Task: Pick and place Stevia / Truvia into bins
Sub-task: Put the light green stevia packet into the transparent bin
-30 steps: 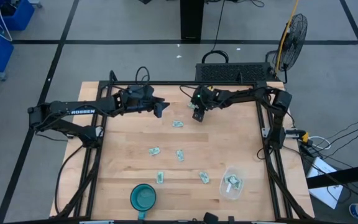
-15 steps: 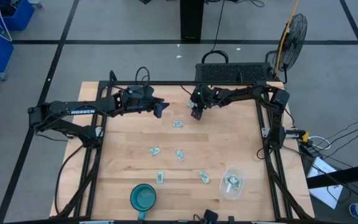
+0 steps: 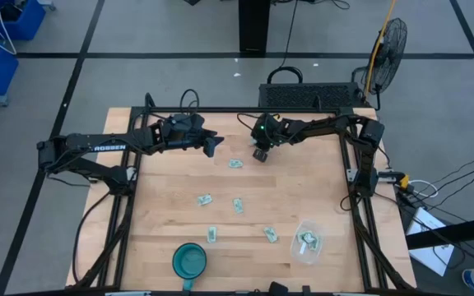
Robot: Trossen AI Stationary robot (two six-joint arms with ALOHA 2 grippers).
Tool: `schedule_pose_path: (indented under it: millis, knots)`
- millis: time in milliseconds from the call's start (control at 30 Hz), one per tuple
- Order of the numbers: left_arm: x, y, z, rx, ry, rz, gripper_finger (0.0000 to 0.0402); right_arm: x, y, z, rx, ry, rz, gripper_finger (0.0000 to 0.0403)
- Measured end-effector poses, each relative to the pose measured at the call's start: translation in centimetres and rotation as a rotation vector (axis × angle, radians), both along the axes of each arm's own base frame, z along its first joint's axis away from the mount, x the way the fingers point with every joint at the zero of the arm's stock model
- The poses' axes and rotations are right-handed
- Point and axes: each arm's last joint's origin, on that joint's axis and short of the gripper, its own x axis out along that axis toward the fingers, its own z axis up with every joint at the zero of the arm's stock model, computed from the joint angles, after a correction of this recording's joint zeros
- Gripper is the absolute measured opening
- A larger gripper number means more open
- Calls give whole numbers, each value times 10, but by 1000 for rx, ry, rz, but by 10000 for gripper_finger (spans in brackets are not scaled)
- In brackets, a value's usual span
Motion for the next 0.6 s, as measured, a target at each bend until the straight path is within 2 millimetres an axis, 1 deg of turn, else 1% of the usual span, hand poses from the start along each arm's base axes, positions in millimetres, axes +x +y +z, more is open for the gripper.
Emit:
schedule_pose_path:
  millis: [133,267,367,433,533,600]
  knots:
    - [0,0,0,-3,-1,1,227,-7,14,19,-18,55,-25,24]
    - [0,0,0,0,0,0,227,-25,43,50,83,134,-19,23]
    - [0,0,0,1,0,-1,227,-44,75,80,201,165,30,22]
    - [0,0,0,1,0,-1,227,-57,101,100,284,181,99,22]
    - [0,0,0,2,0,-1,227,-76,143,119,334,236,192,22]
    - [0,0,0,3,1,-1,227,-85,170,129,342,234,245,22]
